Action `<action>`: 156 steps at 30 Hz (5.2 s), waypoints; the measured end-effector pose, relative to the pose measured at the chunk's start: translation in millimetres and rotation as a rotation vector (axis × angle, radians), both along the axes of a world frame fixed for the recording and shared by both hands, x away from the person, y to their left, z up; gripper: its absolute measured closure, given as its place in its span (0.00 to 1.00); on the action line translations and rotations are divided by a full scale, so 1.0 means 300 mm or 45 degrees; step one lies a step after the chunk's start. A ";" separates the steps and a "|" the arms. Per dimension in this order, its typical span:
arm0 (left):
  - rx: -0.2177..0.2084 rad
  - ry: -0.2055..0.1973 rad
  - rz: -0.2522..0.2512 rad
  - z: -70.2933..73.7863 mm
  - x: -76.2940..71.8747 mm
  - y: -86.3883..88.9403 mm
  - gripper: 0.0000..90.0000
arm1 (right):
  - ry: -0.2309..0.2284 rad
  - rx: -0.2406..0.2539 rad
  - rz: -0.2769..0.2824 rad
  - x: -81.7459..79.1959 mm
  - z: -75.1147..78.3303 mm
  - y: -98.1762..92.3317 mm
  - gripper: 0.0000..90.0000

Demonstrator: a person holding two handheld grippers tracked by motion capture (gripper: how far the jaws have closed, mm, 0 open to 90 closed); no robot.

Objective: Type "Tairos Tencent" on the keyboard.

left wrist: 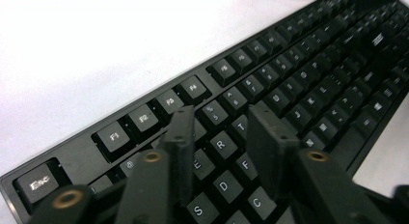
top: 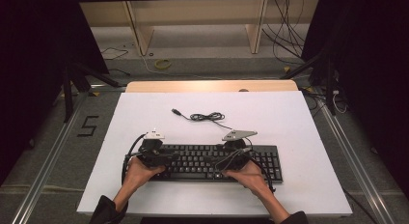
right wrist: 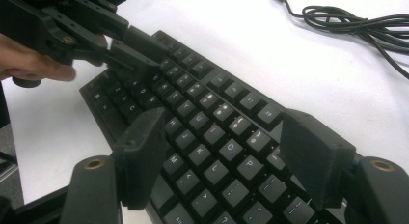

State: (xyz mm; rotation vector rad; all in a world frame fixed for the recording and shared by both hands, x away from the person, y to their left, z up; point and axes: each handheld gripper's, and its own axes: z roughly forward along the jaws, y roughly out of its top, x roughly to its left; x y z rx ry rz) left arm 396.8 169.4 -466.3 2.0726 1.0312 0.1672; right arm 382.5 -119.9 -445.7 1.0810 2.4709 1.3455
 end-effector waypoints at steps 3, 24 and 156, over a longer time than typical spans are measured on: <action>0.030 -0.003 -0.024 -0.006 0.000 -0.010 0.80 | -0.002 0.004 0.002 -0.003 0.002 0.000 0.38; 0.081 0.033 -0.077 -0.029 0.016 -0.047 0.99 | -0.003 0.009 0.011 -0.009 0.006 0.001 0.40; -0.175 -0.051 0.007 0.039 -0.103 0.102 0.35 | 0.021 -0.037 -0.006 0.026 -0.030 0.042 0.71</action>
